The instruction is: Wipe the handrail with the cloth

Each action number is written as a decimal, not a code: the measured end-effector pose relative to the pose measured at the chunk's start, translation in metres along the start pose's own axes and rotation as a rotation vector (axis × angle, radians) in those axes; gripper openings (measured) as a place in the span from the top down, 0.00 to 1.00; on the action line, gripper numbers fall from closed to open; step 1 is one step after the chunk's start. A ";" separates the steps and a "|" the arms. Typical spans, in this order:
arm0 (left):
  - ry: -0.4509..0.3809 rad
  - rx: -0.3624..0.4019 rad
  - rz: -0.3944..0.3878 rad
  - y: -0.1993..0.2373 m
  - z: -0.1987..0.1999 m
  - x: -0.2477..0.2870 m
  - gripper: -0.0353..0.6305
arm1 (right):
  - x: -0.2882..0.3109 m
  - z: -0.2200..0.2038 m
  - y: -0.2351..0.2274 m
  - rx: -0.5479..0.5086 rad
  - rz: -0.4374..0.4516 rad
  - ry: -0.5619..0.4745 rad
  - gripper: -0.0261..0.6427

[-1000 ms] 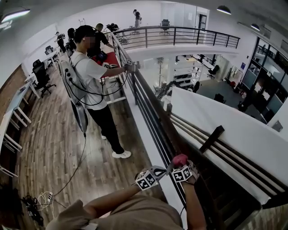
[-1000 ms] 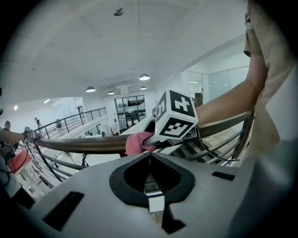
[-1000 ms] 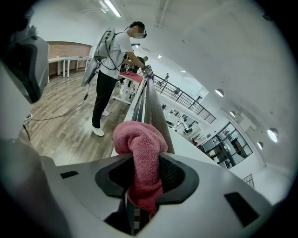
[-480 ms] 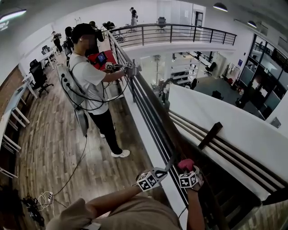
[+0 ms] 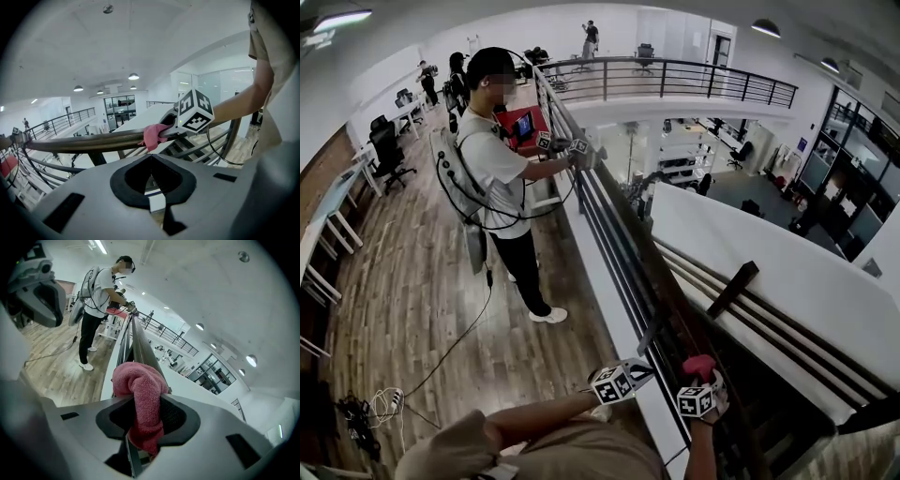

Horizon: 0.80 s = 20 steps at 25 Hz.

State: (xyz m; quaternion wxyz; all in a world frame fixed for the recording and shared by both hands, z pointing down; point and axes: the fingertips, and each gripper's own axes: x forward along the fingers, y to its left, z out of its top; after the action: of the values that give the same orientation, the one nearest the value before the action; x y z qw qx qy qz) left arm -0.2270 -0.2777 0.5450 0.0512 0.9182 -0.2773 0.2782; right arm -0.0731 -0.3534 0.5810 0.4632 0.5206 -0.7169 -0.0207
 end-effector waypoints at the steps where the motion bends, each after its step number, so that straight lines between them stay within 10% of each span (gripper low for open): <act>1: -0.001 0.003 -0.007 -0.015 0.002 0.001 0.92 | -0.013 -0.016 -0.002 -0.014 -0.022 -0.005 0.75; 7: 0.003 0.019 -0.040 -0.114 0.020 0.009 0.92 | -0.087 -0.141 0.007 0.008 0.032 0.070 0.75; 20: 0.018 -0.003 -0.073 -0.336 0.011 0.001 0.92 | -0.238 -0.355 -0.064 0.507 -0.135 0.026 0.75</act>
State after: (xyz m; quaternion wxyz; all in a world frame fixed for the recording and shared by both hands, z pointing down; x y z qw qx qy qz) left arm -0.0398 0.0015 0.5565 0.0653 0.9250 -0.2435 0.2842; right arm 0.2236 -0.0400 0.5973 0.3246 0.6668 -0.6570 0.1356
